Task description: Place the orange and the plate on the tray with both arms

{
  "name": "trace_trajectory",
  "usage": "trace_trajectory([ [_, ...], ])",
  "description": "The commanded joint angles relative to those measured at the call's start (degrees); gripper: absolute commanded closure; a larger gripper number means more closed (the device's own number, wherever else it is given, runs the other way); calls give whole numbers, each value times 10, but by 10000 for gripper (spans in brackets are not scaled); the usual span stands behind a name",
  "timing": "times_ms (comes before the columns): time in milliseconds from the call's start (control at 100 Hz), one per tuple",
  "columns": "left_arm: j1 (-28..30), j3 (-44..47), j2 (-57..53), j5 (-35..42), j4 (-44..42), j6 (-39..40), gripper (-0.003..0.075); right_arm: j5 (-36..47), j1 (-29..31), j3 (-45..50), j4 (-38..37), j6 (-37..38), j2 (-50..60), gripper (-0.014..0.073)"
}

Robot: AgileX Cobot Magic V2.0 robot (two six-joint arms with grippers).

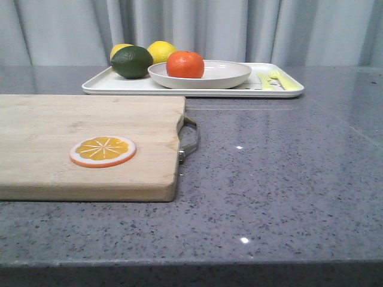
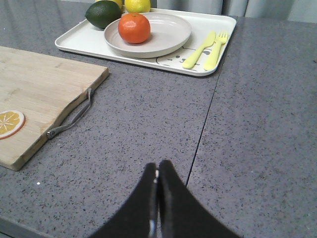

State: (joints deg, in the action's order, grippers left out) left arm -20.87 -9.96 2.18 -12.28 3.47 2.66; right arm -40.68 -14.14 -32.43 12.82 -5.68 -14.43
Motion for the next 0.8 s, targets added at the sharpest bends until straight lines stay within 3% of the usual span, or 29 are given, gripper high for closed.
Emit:
trace_trajectory([
  [0,44,-1,-17,51,-1,4,741,40,1,-14,3,-5,-5,662],
  [320,160,43,-44,69,-1,-2,741,40,1,-14,3,-5,-5,662],
  [530,188,97,-44,144,-1,-2,741,40,1,-14,3,-5,-5,662],
  [790,202,105,-44,123,1,-2,741,40,1,-14,3,-5,-5,662],
])
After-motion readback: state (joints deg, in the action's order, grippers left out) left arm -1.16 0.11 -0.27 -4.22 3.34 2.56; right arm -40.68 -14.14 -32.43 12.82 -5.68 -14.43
